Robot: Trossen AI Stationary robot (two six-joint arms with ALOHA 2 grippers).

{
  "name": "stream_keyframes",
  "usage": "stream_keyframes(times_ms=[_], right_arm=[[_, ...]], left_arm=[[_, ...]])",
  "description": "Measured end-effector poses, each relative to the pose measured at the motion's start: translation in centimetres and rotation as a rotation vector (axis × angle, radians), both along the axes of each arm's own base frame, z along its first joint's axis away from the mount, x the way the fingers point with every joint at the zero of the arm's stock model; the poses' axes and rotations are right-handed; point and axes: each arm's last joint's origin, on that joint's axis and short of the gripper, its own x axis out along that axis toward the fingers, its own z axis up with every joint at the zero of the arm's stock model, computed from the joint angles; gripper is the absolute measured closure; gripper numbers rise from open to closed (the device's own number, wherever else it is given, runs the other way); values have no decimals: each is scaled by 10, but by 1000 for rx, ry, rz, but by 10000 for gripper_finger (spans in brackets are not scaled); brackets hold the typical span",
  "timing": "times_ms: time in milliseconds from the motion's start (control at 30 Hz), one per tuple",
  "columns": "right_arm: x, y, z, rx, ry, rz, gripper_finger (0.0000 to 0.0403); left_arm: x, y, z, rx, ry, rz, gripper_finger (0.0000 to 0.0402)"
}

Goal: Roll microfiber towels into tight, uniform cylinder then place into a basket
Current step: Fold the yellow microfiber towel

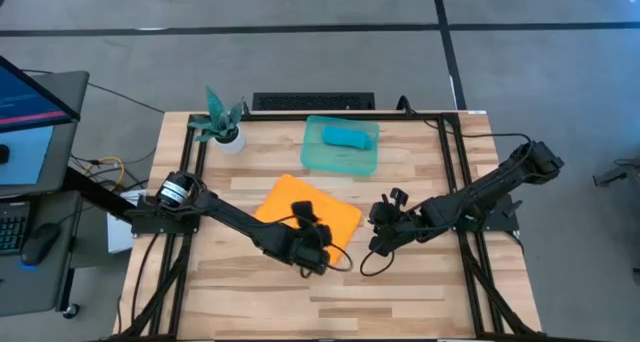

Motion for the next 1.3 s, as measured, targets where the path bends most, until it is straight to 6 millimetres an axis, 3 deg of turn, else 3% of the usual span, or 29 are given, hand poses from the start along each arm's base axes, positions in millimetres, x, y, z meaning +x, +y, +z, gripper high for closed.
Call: stream_keyframes(times_ms=[200, 367, 500, 700, 867, 933, 1033, 1300], right_arm=[[0, 0, 0, 2, -2, 0, 274], [1, 1, 1, 6, -11, 1, 274], [1, 1, 1, 7, -11, 1, 274], [1, 1, 1, 6, -10, 1, 274], [1, 1, 1, 6, -8, 1, 274], [1, 1, 1, 6, -8, 1, 274], [1, 1, 1, 6, -8, 1, 274], [1, 1, 1, 7, -10, 1, 274]], left_arm=[[26, -7, -6, -194, -76, -210, 255], [29, -1, -30, -197, 2, -214, 255], [32, 1, -44, -312, 81, -302, 255], [26, -8, -44, -544, 188, -432, 255], [3, -14, -35, -799, 346, -260, 255], [-7, -15, -30, -793, 397, -155, 255], [-24, -16, -22, -650, 430, -40, 255], [-48, -20, 8, -375, 347, 75, 255]])
